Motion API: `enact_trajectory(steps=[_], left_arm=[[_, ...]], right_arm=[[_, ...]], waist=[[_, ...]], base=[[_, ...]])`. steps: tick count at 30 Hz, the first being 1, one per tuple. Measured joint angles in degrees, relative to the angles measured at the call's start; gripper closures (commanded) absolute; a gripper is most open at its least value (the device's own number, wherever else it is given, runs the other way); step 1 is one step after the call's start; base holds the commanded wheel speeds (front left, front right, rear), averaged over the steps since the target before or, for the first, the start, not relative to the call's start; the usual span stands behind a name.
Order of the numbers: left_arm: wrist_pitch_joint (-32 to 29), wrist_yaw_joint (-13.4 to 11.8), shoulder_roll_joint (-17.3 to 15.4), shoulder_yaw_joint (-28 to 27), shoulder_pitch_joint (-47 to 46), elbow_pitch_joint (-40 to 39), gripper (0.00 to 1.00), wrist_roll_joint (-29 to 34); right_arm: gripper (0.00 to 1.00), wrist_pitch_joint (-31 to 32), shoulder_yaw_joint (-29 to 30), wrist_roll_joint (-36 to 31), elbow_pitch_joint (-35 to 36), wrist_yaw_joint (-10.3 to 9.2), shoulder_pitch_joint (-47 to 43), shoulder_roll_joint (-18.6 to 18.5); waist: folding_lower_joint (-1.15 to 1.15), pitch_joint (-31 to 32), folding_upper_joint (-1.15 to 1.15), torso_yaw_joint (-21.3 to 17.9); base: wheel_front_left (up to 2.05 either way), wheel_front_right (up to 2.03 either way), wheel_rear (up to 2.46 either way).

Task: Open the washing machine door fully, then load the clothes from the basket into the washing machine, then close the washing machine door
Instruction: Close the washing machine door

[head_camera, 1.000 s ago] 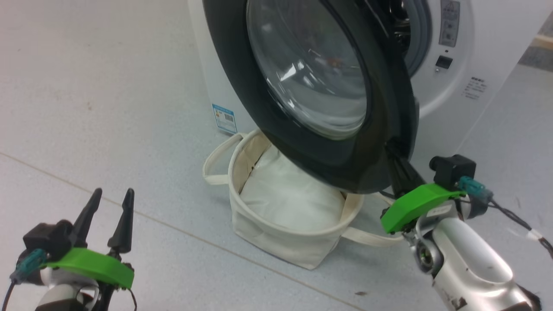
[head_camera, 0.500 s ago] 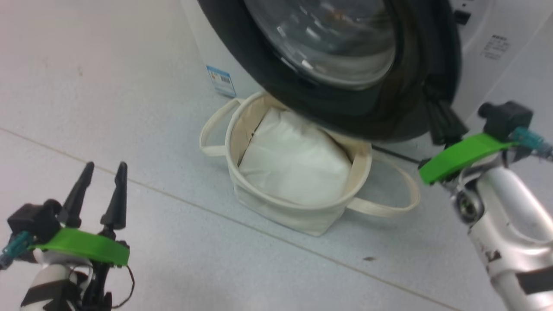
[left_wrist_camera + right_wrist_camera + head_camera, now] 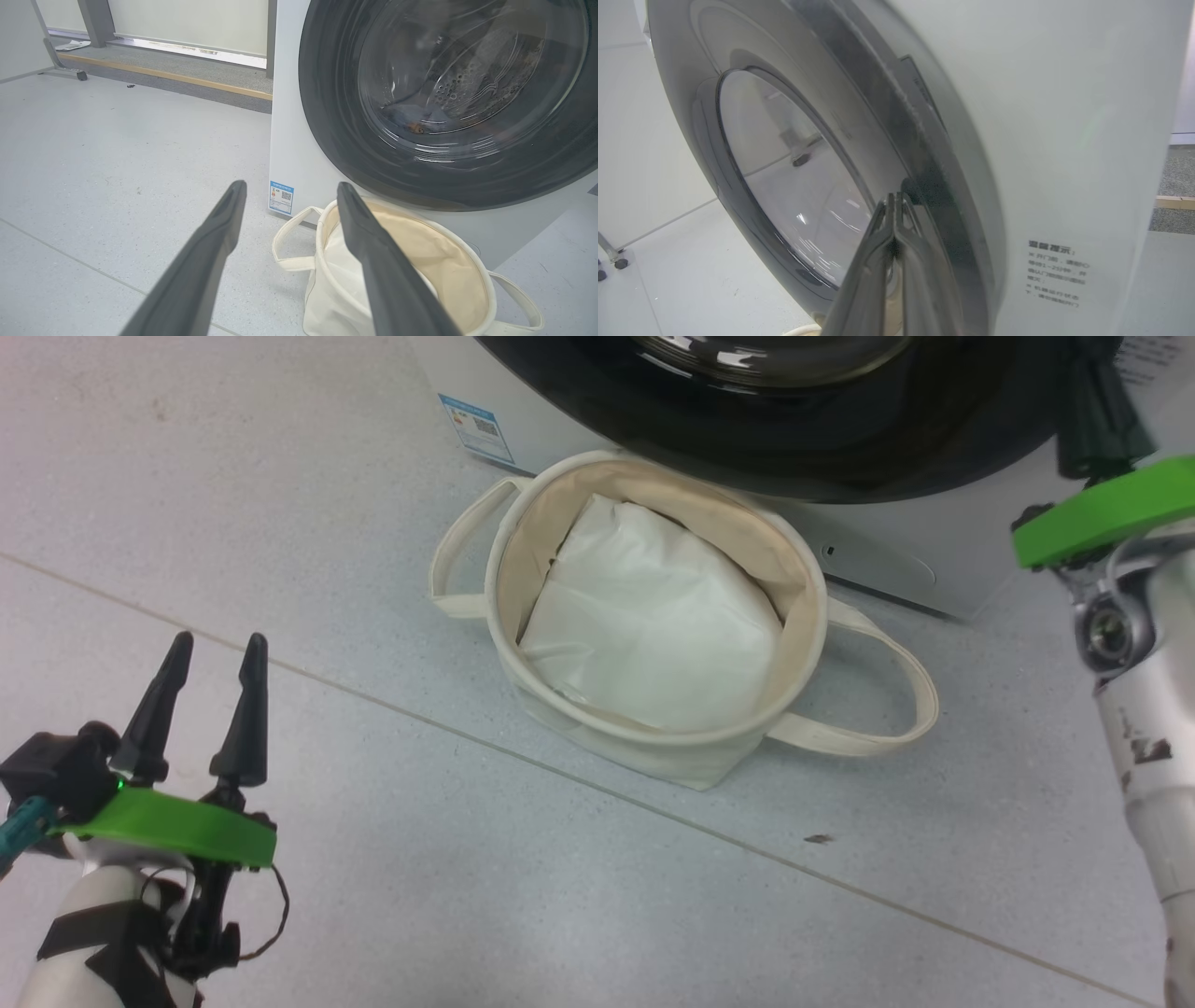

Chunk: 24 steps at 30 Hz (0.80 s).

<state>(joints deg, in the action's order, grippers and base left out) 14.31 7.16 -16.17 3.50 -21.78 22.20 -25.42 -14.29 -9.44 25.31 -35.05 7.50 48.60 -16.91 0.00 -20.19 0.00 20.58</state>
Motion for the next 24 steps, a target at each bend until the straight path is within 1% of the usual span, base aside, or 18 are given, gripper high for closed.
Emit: enact_trajectory(steps=[3, 8, 12, 14, 15, 16, 17, 18, 20, 24], left_arm=[[0.00, 0.00, -0.02, -0.04, -0.02, 0.02, 0.00, 0.00], [0.00, 0.01, -0.07, -0.32, -0.02, 0.31, 0.00, 0.00], [0.00, 0.01, -0.08, -0.32, -0.01, 0.71, 0.00, 0.00], [0.00, 0.00, -0.14, -0.35, 0.05, 0.92, 0.00, 0.00], [0.00, 0.00, -0.25, -0.34, 0.08, 1.12, 0.00, 0.00], [0.01, 0.00, -0.36, -0.32, 0.12, 1.34, 0.00, 0.00], [0.00, 0.00, -0.45, -0.27, 0.18, 1.49, 0.00, 0.00], [0.01, 0.00, -0.53, -0.20, 0.26, 1.62, 0.00, 0.00], [0.01, 0.00, -0.70, 0.00, 0.55, 2.02, 0.00, 0.00], [0.01, 0.00, -0.88, 0.26, 1.72, 2.66, 0.00, 0.01]], right_arm=[[1.00, 0.00, 1.45, 0.00, -1.69, 0.00, 1.59, -0.13], [1.00, -0.01, 1.78, -0.52, -4.05, 0.02, 2.67, 0.11], [1.00, -0.01, 1.58, -0.51, -3.35, 0.00, 2.38, 0.44], [1.00, -0.01, 0.58, -0.46, -2.75, 0.00, 1.16, 0.98], [0.97, -0.01, 0.01, -0.25, -2.54, 0.00, 0.14, 1.52], [0.64, -0.01, -0.70, 0.04, -2.27, 0.00, -0.99, 2.02], [0.03, -0.01, -1.53, 0.21, -1.85, 0.00, -2.29, 2.64], [0.00, -0.01, -2.31, 0.29, -1.26, 0.00, -3.47, 3.18], [0.00, -0.01, -3.70, 0.41, 0.30, 0.00, -5.54, 3.98], [0.00, -0.01, -6.32, 0.49, 4.04, 0.00, -8.90, 4.30]], waist=[[0.00, 0.18, 0.00, 0.12], [0.00, 1.01, 0.00, -0.01], [0.00, 2.60, 0.00, -0.52], [-0.01, 3.64, 0.00, -0.98], [-0.01, 4.20, 0.00, -1.32], [-0.01, 4.78, 0.00, -1.69], [0.00, 5.43, 0.00, -2.13], [-0.01, 6.08, 0.00, -2.59], [-0.01, 7.48, 0.00, -3.65], [-0.01, 10.69, 0.00, -6.09]], base=[[0.00, 0.00, 0.00], [0.00, 0.00, 0.00], [0.00, 0.00, 0.00], [0.00, 0.00, 0.00], [0.00, 0.00, 0.00], [0.00, 0.00, 0.00], [0.00, 0.00, 0.00], [0.00, 0.00, 0.00], [0.00, 0.00, 0.00], [0.00, 0.00, 0.00]])
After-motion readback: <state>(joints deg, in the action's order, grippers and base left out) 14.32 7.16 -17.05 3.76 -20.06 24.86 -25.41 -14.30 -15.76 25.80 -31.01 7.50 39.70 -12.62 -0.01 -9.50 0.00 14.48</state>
